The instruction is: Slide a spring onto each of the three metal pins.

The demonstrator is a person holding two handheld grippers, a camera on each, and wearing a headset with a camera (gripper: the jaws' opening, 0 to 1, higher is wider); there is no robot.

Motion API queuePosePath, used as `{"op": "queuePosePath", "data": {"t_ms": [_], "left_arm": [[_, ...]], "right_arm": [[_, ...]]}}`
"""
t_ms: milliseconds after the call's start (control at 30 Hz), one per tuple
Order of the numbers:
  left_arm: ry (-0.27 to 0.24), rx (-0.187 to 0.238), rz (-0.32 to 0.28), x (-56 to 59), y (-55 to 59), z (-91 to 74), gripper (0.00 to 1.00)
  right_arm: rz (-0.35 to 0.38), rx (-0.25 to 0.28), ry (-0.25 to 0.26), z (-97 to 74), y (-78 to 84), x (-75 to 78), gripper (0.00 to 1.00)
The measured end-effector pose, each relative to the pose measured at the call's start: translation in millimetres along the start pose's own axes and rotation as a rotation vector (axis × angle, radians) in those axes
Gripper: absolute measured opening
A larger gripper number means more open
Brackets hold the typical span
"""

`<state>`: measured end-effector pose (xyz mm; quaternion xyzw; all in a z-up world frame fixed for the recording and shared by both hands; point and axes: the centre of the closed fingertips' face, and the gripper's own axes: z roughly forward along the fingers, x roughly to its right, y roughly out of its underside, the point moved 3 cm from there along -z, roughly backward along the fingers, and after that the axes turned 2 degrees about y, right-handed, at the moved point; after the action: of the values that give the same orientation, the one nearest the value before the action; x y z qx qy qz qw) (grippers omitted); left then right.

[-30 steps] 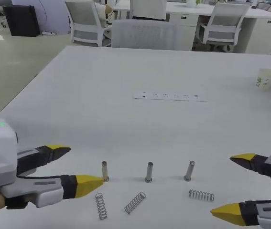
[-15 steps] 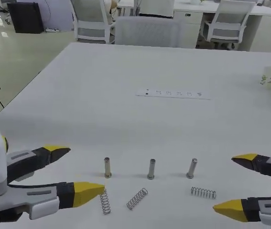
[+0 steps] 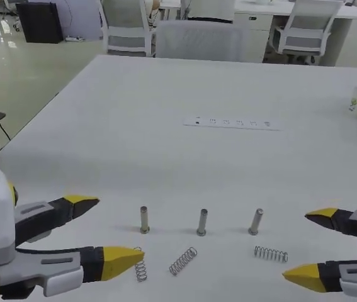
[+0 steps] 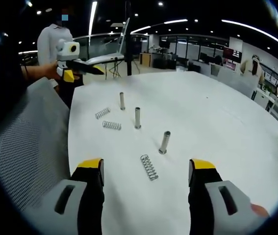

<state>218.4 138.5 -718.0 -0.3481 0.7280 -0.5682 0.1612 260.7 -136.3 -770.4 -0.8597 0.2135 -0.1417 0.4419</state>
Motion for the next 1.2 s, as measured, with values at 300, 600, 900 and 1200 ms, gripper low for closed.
{"op": "queuePosePath", "data": {"t_ms": [300,600,900,1200], "left_arm": [[0.004,0.001,-0.001,1.3,-0.7,1.8,0.7],[0.004,-0.001,0.0,0.5,-1.1,2.5,0.69],[0.004,-0.008,-0.001,-1.2,0.9,2.1,0.68],[0.004,-0.014,0.0,-2.3,1.5,0.1,0.68]], "right_arm": [[-0.005,-0.038,-0.012,7.1,10.2,3.5,0.59],[-0.016,-0.082,-0.025,16.5,20.7,5.9,0.47],[-0.017,-0.109,-0.04,23.5,28.7,9.1,0.36],[-0.034,-0.137,-0.055,31.0,36.2,12.0,0.27]]}}
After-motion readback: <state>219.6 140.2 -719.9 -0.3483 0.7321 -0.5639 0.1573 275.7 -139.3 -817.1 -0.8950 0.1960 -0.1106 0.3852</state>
